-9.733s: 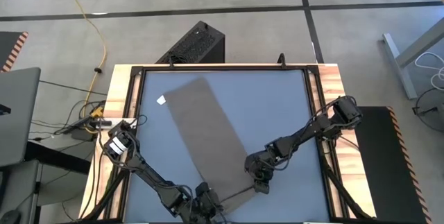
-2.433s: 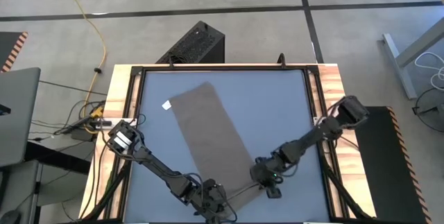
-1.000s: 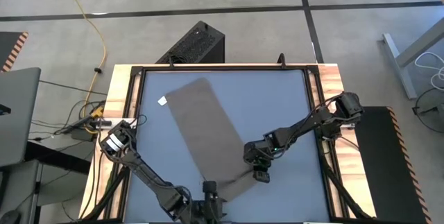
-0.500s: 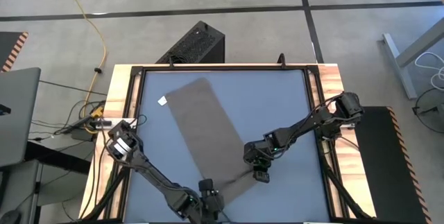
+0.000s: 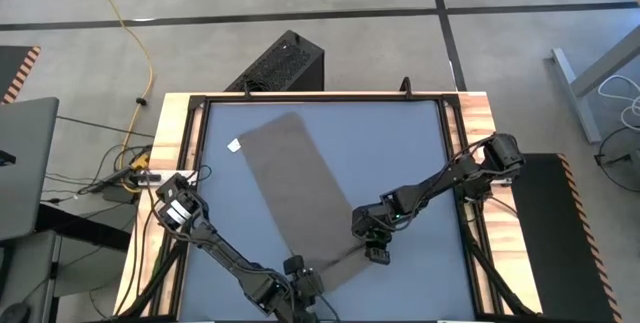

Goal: Roll towel into tight, uniform cylinder
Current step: Roll the gray towel

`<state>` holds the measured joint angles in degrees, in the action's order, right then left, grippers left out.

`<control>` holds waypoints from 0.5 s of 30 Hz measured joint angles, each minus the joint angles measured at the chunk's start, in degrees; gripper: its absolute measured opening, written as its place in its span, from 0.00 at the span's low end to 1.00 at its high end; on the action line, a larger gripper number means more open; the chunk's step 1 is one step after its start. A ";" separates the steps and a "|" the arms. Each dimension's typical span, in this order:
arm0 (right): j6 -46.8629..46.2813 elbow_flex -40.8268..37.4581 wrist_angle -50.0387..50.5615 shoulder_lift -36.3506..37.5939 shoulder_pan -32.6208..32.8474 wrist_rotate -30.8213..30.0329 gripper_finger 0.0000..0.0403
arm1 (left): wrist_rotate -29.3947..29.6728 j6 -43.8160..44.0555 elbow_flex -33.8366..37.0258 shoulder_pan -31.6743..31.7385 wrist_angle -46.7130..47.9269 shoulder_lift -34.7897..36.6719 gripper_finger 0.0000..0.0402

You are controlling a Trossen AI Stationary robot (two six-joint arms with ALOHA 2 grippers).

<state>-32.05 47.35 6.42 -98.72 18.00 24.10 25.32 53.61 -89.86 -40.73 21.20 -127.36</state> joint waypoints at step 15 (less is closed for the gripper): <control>0.54 -0.09 3.79 3.74 -0.04 4.74 0.32 | -4.29 3.51 0.13 -1.52 -5.99 0.12 0.03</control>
<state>-31.51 47.27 10.22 -94.98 17.96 28.84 21.03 57.13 -89.73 -42.25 15.21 -127.24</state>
